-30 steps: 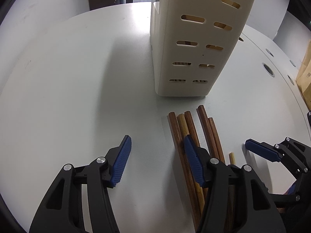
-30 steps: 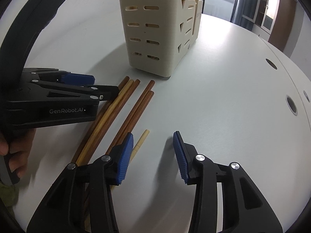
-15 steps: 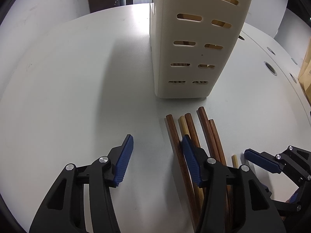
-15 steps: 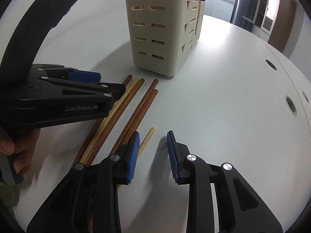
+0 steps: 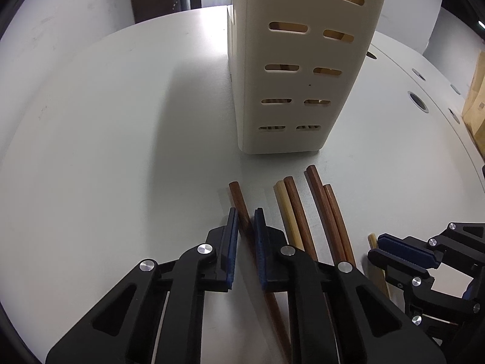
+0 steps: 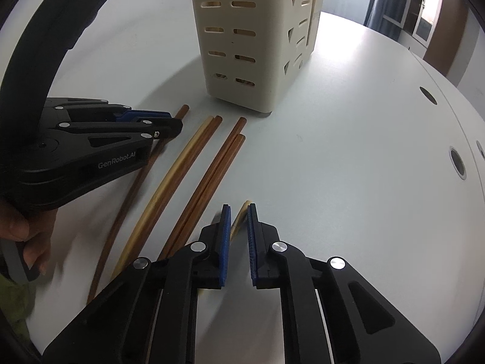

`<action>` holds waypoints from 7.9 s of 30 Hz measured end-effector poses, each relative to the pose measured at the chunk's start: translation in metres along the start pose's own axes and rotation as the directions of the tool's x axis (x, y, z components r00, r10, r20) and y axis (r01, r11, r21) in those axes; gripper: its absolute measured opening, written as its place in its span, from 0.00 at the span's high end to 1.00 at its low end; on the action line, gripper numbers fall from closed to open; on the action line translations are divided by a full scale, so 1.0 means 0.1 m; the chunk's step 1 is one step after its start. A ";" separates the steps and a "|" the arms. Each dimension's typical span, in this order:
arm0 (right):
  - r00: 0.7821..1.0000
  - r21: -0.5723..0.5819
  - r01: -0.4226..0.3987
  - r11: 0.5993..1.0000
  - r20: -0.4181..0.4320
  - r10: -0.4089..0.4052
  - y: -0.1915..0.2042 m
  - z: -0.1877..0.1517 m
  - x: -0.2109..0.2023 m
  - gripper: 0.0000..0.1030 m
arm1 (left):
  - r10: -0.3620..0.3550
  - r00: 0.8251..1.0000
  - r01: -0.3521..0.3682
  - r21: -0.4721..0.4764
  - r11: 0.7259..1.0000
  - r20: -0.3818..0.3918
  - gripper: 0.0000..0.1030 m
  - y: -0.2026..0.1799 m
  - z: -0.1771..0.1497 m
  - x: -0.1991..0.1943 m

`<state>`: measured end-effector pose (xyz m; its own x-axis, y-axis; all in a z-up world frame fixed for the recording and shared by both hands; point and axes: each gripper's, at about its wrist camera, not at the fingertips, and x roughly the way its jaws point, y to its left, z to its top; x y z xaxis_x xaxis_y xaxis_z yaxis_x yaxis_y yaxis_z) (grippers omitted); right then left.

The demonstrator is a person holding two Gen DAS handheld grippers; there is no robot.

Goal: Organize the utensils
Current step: 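Lift the brown chopstick with the left tool while the right tool lifts the pale one, then lower both held chopsticks into the holder slots, then open both tools to release the chopsticks into the holder, then move both open tools down toward the last chopsticks beside the holder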

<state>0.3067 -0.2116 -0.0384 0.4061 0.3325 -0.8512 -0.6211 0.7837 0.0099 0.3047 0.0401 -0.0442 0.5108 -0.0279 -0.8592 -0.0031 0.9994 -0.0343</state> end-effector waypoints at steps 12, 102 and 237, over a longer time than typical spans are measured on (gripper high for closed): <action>0.999 0.060 -0.054 0.997 0.002 0.054 -0.11 0.03 -0.03 0.95 | -0.030 0.999 0.030 -0.033 0.999 0.015 0.94 0.08 -0.02 -0.09; 0.524 -0.092 -0.190 0.977 0.832 0.181 -0.45 1.32 -2.07 0.95 | -0.012 0.558 0.017 0.003 1.000 0.830 0.94 -0.42 0.77 -2.55; 0.847 0.045 -0.086 0.995 0.530 0.049 -0.26 0.60 -1.26 0.48 | -0.028 0.833 0.049 -0.024 0.999 0.553 0.42 -0.18 -0.01 -1.71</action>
<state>0.3119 -0.2426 0.0995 0.6685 0.5982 -0.4419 -0.6228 0.7750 0.1069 0.2163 0.0271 0.1031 0.9007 -0.0396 -0.4326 0.0013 0.9961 -0.0885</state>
